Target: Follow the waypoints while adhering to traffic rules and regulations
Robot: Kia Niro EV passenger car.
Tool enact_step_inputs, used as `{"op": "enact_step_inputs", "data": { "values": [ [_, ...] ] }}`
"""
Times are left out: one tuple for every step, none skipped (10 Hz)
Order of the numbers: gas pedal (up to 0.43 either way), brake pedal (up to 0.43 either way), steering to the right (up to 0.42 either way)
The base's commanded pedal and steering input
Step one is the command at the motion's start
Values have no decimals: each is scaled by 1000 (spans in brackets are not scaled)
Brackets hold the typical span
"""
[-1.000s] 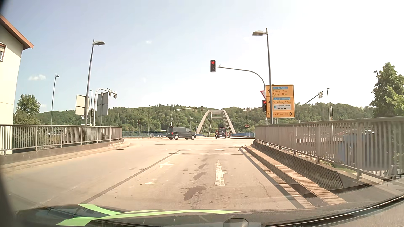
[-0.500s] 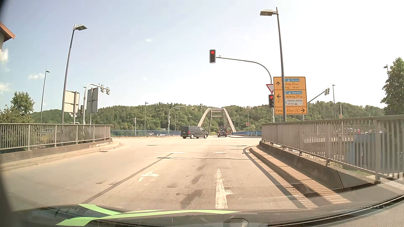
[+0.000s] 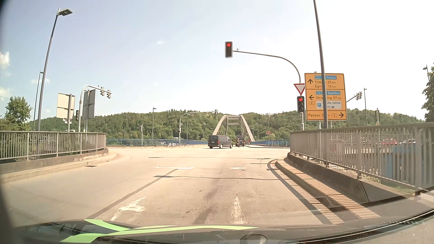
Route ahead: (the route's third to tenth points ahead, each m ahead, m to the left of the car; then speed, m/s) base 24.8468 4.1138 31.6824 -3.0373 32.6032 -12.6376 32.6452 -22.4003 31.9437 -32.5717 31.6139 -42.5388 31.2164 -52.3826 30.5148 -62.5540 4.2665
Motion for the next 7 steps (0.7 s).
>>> {"op": "enact_step_inputs", "data": {
  "values": [
    [0, 30, -6],
    [0, 30, -6],
    [0, 30, -6],
    [0, 30, -6],
    [0, 30, -6],
    [0, 37, -6],
    [0, 37, -4]
  ]
}}
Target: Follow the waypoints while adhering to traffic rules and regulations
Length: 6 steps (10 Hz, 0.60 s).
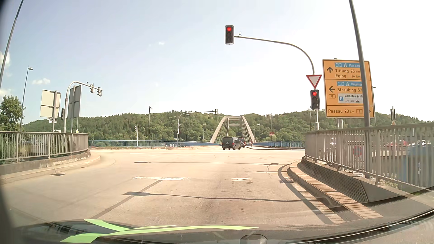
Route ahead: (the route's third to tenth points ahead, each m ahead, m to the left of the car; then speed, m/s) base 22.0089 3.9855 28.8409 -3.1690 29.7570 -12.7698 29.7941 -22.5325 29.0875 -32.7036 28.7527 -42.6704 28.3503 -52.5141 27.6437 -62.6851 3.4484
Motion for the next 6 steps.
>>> {"op": "enact_step_inputs", "data": {
  "values": [
    [0, 37, -3],
    [0, 37, 0],
    [0, 43, 5],
    [0, 43, 11],
    [0, 43, 21],
    [0, 49, 33]
  ]
}}
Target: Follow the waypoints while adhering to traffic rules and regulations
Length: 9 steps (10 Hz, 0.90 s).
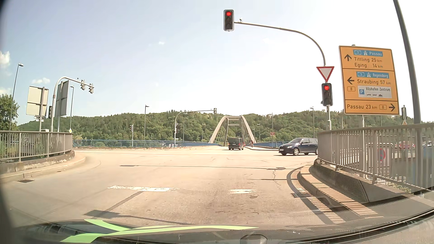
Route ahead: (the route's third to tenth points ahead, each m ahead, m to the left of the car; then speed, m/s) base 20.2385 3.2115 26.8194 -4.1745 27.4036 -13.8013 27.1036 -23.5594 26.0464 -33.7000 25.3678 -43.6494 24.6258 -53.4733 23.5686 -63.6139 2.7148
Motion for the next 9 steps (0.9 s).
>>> {"op": "enact_step_inputs", "data": {
  "values": [
    [0, 49, 39],
    [0, 49, 38],
    [0, 49, 38],
    [0, 49, 38],
    [0, 49, 38],
    [0, 43, 38],
    [0, 37, 38],
    [0, 18, 38],
    [0, 6, 38]
  ]
}}
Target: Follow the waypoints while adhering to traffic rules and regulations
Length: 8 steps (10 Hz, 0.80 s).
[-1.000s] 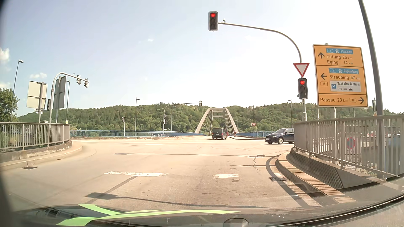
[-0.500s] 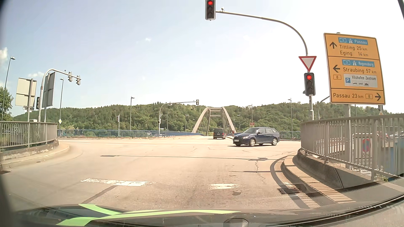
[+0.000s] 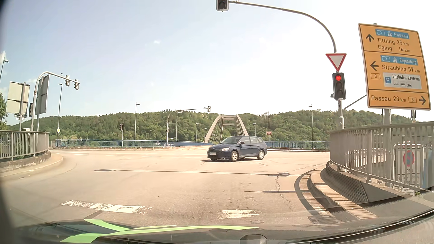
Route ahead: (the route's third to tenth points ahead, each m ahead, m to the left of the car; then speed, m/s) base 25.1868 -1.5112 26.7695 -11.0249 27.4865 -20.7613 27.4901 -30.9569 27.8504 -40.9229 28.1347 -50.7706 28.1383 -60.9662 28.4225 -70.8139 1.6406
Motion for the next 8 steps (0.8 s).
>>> {"op": "enact_step_inputs", "data": {
  "values": [
    [0, 6, 38],
    [0, 6, 38],
    [0, 0, 38],
    [0, 0, 38],
    [0, 0, 38],
    [0, 0, 38],
    [0, 0, 38],
    [0, 0, 36]
  ]
}}
